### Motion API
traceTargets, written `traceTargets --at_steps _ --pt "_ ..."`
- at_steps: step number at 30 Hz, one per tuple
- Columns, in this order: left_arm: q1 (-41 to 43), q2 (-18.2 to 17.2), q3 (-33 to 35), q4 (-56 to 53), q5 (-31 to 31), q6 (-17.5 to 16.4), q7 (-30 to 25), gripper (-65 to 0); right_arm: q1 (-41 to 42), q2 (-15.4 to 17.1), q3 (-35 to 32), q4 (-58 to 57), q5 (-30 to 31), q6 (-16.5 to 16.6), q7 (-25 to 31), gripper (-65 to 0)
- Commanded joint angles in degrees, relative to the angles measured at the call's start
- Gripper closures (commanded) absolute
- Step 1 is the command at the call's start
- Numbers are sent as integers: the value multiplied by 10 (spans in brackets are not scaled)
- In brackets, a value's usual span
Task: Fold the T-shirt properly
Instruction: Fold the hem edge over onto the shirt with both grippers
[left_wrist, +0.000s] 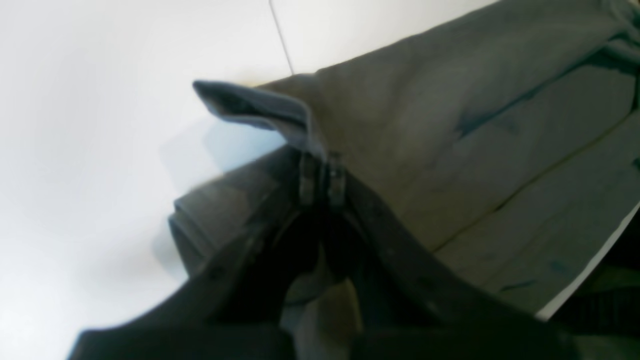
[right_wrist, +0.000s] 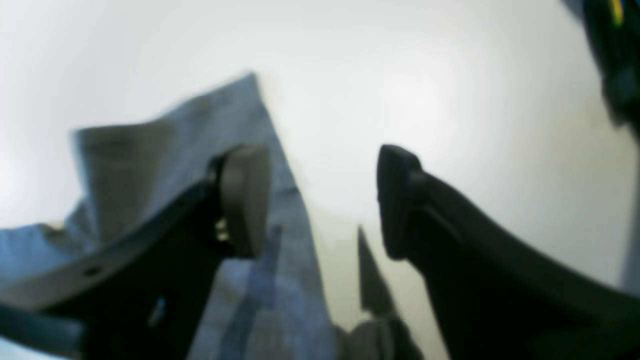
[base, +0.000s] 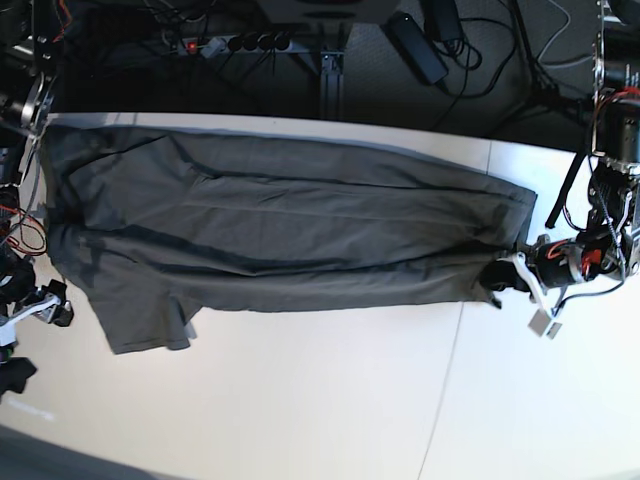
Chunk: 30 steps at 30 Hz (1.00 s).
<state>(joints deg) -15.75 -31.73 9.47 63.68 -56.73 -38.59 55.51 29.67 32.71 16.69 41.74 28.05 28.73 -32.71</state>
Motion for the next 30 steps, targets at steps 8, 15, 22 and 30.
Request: traceTargets --at_steps 8,15,22,30 --pt "-13 -10 -4 8 -13 -14 -14 0 41 -15 2 -98 3 33 12 -341" --pt "-13 -10 -4 8 -13 -14 -15 0 42 -60 -4 -103 -9 35 10 -341" --pt "-12 -10 -4 8 -13 -14 -15 0 42 -87 -57 -103 -9 35 10 -330" --pt "-16 -10 -4 8 -13 -14 -19 0 42 -86 -85 -84 -9 35 44 0"
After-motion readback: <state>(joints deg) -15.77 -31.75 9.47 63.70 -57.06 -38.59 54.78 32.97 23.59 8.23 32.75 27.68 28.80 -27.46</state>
